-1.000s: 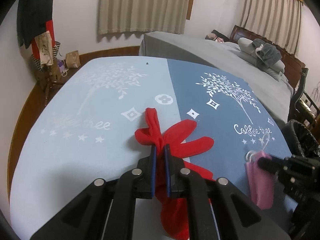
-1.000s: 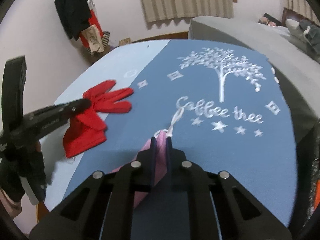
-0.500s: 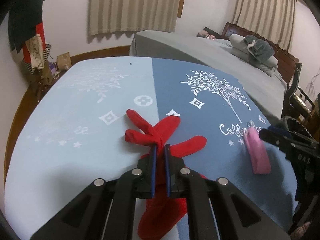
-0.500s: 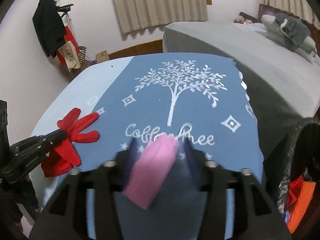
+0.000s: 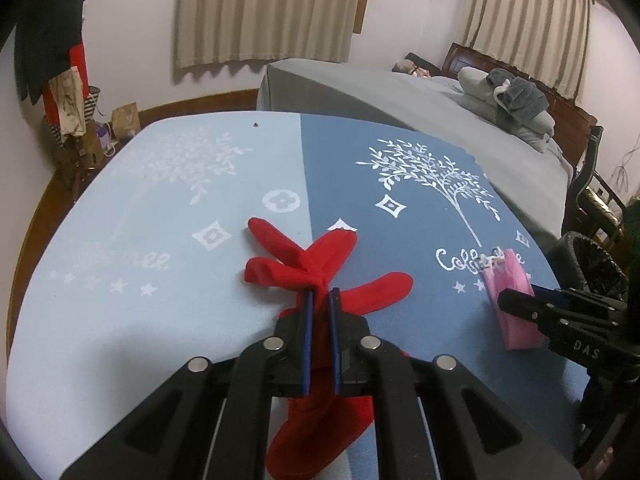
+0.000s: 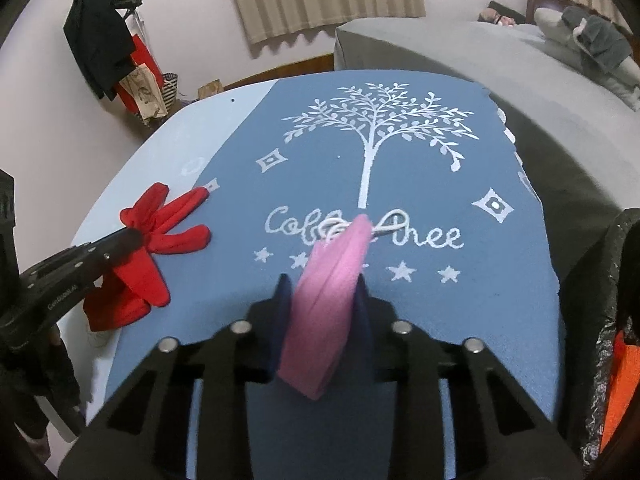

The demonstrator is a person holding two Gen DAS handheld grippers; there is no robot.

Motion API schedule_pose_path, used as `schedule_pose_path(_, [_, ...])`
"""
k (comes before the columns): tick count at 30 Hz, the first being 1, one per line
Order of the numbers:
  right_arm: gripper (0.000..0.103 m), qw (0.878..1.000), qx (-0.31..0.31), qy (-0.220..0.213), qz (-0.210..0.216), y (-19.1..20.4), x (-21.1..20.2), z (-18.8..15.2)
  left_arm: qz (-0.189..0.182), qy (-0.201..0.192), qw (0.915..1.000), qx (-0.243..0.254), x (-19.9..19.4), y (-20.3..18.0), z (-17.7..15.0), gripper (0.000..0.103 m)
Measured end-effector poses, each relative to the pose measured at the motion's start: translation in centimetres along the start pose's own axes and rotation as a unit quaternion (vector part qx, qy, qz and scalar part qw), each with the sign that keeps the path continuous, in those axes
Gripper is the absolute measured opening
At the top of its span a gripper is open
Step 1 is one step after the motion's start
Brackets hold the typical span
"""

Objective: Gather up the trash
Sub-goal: 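Lift the red cloth and pink mask and carry both over the bin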

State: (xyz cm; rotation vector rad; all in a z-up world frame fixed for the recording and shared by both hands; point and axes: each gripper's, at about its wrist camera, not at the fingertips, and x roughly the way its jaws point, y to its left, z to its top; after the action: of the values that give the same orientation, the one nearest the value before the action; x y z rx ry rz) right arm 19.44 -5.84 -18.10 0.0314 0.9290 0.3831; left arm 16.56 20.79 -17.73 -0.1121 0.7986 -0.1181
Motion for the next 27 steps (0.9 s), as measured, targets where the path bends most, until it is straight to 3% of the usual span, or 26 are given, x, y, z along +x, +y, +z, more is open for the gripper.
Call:
schedule_pose_path(10, [0.022,0.999,-0.004,-0.046,0.003,-0.3,-3.5,1.4,-0.022,-0.025,0.9993,0.016,-1.4,-3.0,1.5,0.008])
schedule_pose_path(27, [0.022,0.994,0.004,-0.109,-0.023,-3.1,-10.2,2.7,-0.078,-0.068,0.9931,0.055,-4.5,-11.1,4.4,0.008])
